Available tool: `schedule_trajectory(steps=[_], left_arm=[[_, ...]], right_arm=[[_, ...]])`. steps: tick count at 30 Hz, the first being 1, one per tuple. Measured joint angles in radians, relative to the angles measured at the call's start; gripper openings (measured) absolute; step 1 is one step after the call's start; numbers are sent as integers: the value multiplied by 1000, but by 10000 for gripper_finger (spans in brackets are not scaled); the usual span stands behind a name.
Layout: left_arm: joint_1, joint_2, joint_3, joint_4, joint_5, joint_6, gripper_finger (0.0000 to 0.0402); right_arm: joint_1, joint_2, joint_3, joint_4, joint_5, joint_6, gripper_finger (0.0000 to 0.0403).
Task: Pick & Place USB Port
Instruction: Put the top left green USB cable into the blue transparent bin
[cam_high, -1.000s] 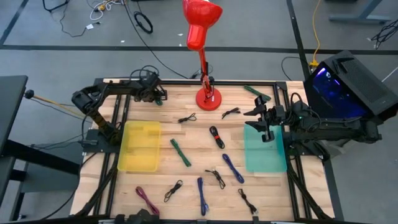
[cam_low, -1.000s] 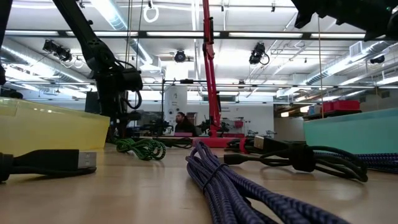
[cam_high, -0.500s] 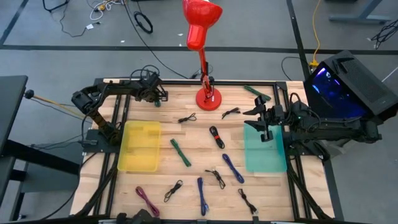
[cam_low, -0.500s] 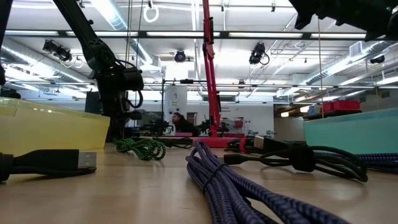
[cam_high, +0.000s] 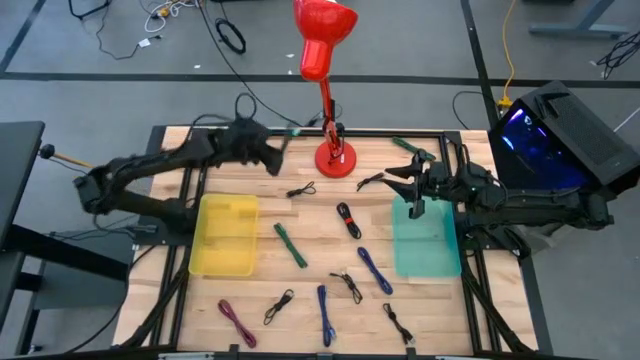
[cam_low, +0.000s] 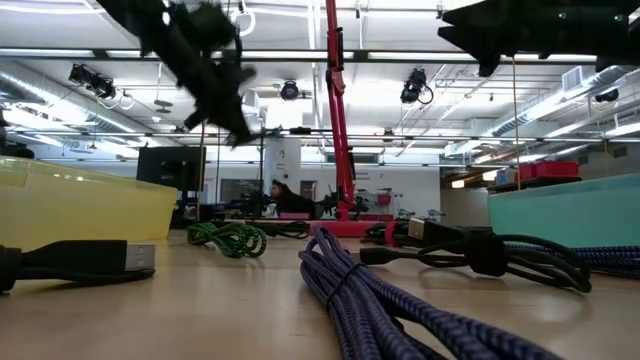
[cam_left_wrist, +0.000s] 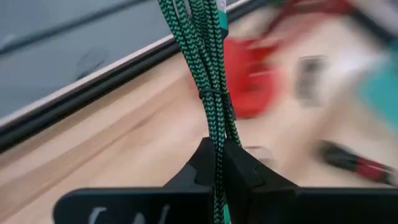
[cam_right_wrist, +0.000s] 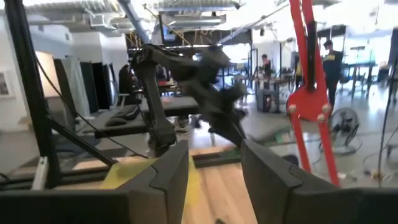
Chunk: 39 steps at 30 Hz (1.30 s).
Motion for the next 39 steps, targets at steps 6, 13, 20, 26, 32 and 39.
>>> schedule_trajectory(steps=[6, 13, 20, 26, 32, 39], left_arm=[[-335, -43, 0, 254, -161, 87, 11], [-521, 57, 0, 525, -324, 168, 11], [-592, 214, 0, 787, -333, 200, 11], [-595, 322, 0, 937, -313, 208, 11], [-595, 338, 15, 972, -288, 222, 11], [-598, 337, 19, 945, -286, 231, 10]], right_arm=[[26, 124, 0, 100, -3, 76, 151], [76, 321, 1, 386, -27, 68, 151], [89, 430, 39, 434, -25, 95, 151], [114, 516, 117, 433, -39, 65, 151], [114, 597, 181, 424, -48, 53, 151], [114, 666, 246, 425, -54, 10, 138]])
